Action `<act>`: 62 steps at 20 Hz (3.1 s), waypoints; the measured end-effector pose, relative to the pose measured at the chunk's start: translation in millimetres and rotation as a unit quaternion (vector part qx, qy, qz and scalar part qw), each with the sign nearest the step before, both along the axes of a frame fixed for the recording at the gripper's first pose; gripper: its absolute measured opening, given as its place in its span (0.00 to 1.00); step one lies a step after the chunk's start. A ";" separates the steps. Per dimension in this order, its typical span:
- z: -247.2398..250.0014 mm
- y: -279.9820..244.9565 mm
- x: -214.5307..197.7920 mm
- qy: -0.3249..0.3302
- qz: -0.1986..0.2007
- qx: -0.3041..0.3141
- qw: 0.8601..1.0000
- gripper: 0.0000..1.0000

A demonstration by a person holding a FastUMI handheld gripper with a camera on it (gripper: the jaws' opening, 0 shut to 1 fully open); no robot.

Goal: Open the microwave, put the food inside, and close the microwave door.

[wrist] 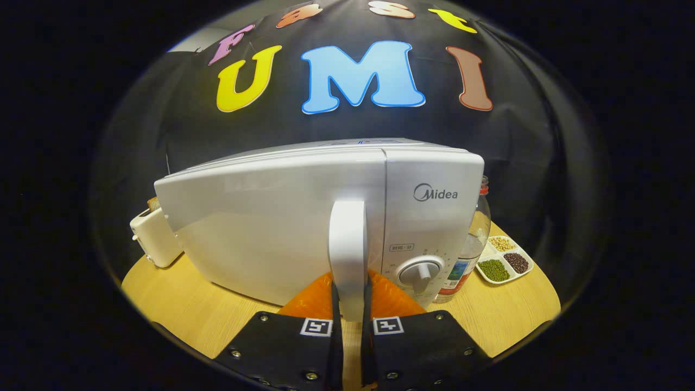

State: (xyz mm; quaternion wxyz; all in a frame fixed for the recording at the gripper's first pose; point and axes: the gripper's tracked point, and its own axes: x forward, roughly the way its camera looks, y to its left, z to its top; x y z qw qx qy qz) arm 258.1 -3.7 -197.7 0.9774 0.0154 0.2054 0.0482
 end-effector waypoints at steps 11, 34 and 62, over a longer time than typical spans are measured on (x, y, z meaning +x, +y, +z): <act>3.3 7.8 -51.2 -0.017 0.031 -0.056 0.998 0.13; 6.5 132.6 -219.6 0.021 0.068 -0.017 0.997 0.25; 18.8 302.1 -304.4 0.026 0.169 0.018 0.985 0.34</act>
